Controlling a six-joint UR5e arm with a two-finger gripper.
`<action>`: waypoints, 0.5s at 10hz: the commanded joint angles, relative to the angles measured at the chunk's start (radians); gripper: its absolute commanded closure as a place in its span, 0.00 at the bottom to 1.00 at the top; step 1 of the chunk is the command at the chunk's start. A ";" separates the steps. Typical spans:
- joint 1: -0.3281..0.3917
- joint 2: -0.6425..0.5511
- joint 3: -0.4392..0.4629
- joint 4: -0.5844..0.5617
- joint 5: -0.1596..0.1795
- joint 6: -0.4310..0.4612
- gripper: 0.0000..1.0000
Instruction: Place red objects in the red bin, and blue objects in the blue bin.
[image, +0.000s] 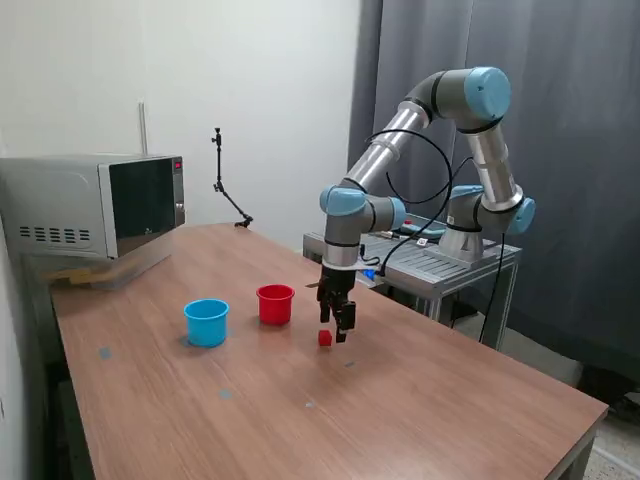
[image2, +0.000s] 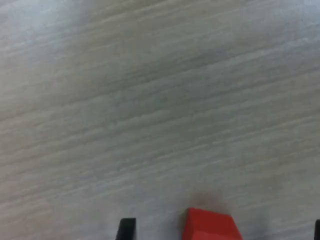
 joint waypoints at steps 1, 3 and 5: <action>0.000 0.001 -0.012 0.000 0.000 0.000 0.00; 0.000 0.007 -0.012 0.000 0.000 0.000 0.00; 0.000 0.008 -0.012 0.000 0.000 0.000 0.00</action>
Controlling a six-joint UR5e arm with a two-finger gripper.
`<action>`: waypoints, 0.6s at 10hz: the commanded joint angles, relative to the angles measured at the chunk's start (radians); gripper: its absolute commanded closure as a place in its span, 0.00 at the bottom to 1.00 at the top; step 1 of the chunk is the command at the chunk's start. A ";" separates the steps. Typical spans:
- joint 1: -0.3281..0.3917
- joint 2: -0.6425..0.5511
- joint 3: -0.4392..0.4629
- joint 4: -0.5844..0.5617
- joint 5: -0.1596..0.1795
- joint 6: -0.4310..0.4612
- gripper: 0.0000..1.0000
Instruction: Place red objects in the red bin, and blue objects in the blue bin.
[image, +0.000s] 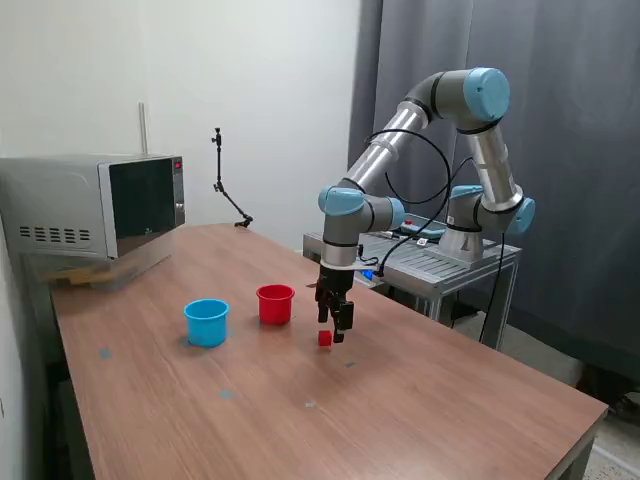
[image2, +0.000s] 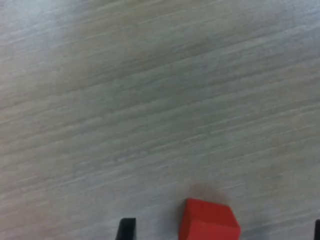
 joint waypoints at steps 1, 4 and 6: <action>0.001 0.003 -0.001 0.000 0.000 0.000 0.00; 0.000 0.013 -0.002 0.000 0.000 0.001 1.00; 0.000 0.016 -0.002 0.000 0.000 0.001 1.00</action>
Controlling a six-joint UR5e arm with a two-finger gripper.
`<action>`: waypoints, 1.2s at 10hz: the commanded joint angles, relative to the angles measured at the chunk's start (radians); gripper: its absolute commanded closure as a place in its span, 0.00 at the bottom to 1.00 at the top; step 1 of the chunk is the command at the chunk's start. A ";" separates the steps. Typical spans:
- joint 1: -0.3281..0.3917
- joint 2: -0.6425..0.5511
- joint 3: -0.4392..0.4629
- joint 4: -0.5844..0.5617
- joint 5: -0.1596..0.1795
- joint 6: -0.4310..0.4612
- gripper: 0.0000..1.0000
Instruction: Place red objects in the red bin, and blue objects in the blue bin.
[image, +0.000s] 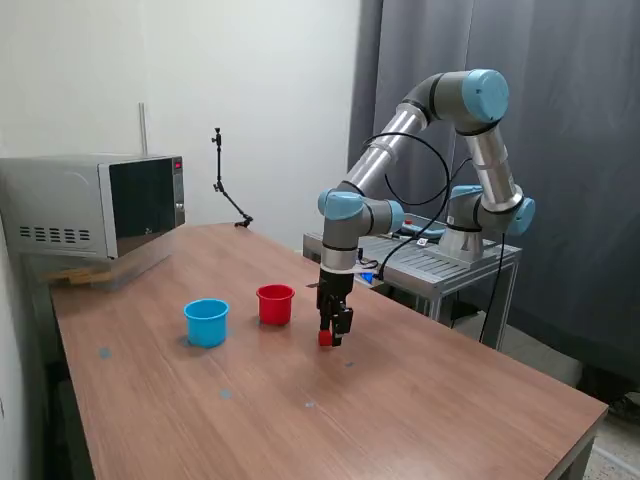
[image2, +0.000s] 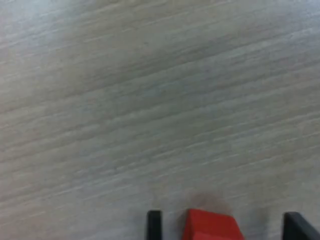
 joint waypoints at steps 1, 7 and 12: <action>0.000 0.002 0.000 0.000 0.002 0.000 1.00; 0.001 0.002 -0.012 0.000 0.000 -0.001 1.00; 0.001 -0.060 -0.045 0.011 -0.057 0.008 1.00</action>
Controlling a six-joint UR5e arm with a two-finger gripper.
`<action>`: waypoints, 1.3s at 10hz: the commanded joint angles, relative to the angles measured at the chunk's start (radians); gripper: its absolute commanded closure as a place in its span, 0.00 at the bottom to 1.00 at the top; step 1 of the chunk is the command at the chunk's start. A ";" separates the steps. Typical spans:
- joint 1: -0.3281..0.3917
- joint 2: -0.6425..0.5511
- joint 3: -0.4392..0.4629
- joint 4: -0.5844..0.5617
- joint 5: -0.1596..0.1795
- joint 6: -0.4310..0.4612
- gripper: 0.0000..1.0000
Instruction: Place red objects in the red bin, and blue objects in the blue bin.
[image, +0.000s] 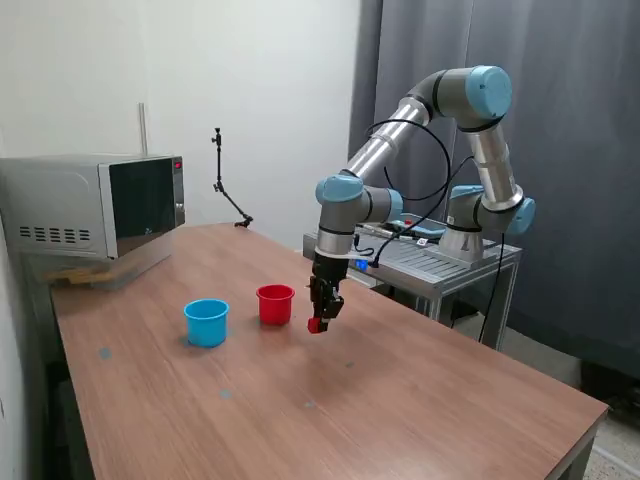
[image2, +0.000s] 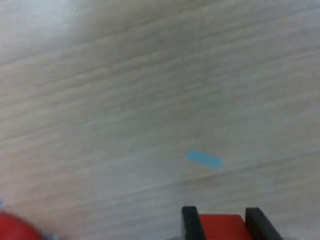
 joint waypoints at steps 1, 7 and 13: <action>-0.002 -0.041 -0.003 0.006 -0.057 0.006 1.00; -0.077 -0.073 0.011 0.026 -0.104 0.008 1.00; -0.117 -0.070 0.002 0.042 -0.140 0.008 1.00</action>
